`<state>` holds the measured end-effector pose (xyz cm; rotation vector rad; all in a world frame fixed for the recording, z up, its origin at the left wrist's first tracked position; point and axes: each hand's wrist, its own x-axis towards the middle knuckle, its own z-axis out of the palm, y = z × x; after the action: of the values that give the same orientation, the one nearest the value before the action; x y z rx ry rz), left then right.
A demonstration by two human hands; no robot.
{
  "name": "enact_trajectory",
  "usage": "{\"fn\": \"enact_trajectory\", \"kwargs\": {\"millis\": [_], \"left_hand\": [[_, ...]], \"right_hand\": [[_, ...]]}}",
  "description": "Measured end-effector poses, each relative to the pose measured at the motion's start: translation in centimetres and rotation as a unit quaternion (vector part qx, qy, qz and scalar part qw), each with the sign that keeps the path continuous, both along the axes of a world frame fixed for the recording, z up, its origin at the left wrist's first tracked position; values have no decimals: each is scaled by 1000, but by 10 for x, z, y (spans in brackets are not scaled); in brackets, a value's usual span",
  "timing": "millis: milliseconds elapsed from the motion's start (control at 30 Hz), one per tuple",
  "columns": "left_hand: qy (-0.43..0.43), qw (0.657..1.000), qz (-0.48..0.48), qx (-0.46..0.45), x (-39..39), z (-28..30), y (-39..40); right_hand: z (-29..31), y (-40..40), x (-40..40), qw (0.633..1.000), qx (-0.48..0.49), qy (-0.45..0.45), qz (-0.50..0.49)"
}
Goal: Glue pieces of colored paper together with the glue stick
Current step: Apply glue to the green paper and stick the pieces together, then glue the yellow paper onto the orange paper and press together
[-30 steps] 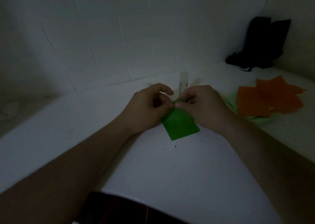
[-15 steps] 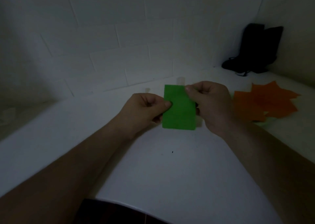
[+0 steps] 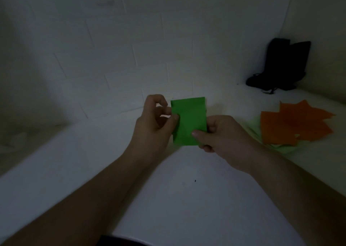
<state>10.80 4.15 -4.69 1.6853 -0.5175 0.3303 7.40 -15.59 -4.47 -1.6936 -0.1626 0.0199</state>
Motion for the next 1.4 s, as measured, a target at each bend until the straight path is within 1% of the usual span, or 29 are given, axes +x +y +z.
{"fn": "enact_trajectory", "kwargs": {"millis": [67, 100, 167, 233, 300, 400, 467, 533, 633, 700, 767, 833, 867, 967, 1033, 1100, 1133, 1200, 1233, 1267, 1333, 1400], "left_hand": [[-35, 999, 22, 35, -1, -1, 0], [-37, 998, 36, 38, -1, -1, 0], [-15, 997, 65, 26, -1, -2, 1], [12, 997, 74, 16, -1, -1, 3], [35, 998, 53, 26, -5, 1, 4], [50, 996, -9, 73, -14, 4, 6], [83, 992, -23, 94, -15, 7, 13], [118, 986, -24, 115, -15, 12, 24], [150, 982, -37, 112, -24, 22, 41], [162, 980, -33, 110, -36, 29, 54], [169, 977, -1, 128, -48, 30, 73], [176, 973, 33, 143, -58, 32, 98], [179, 972, 48, 143, -62, 32, 112], [182, 969, 100, 136, -71, 33, 154], [178, 959, 151, 161, -77, 32, 178], [167, 938, 212, 219, -79, 31, 198], [160, 920, 237, 267, -79, 30, 208], [146, 873, 266, 383, -78, 25, 222], [129, 853, 279, 423, -76, 19, 228], [114, 841, 294, 439, -72, 12, 234], [91, 841, 306, 436, -68, 0, 239], [70, 842, 272, 460, -66, -9, 238]], "right_hand": [[-2, 0, 0, 1000, -3, -3, -1], [-2, 0, 0, 1000, -9, -5, -2], [-3, 0, -1, 1000, -11, -1, -8], [-2, 0, -1, 1000, 0, 10, -12], [-1, 1, -1, 1000, 16, 21, -14], [1, 2, -2, 998, 54, 33, -11], [2, 2, -4, 997, 68, 29, -9], [5, 5, -7, 998, 59, 19, -25], [8, 15, -13, 999, 26, 3, -44], [8, 26, -16, 999, -17, -11, -44], [7, 42, -18, 995, -92, -40, -25], [10, 65, -25, 979, -186, -82, -1], [12, 79, -29, 971, -215, -101, 6], [18, 123, -35, 966, -222, -135, 22], [19, 149, -37, 969, -202, -140, 29], [18, 165, -39, 970, -198, -136, 37], [17, 171, -40, 968, -207, -136, 42], [13, 175, -41, 960, -235, -145, 50], [11, 175, -41, 956, -246, -149, 49], [9, 175, -41, 954, -255, -153, 46], [7, 172, -39, 949, -271, -158, 40], [4, 167, -36, 944, -287, -159, 39]]}}
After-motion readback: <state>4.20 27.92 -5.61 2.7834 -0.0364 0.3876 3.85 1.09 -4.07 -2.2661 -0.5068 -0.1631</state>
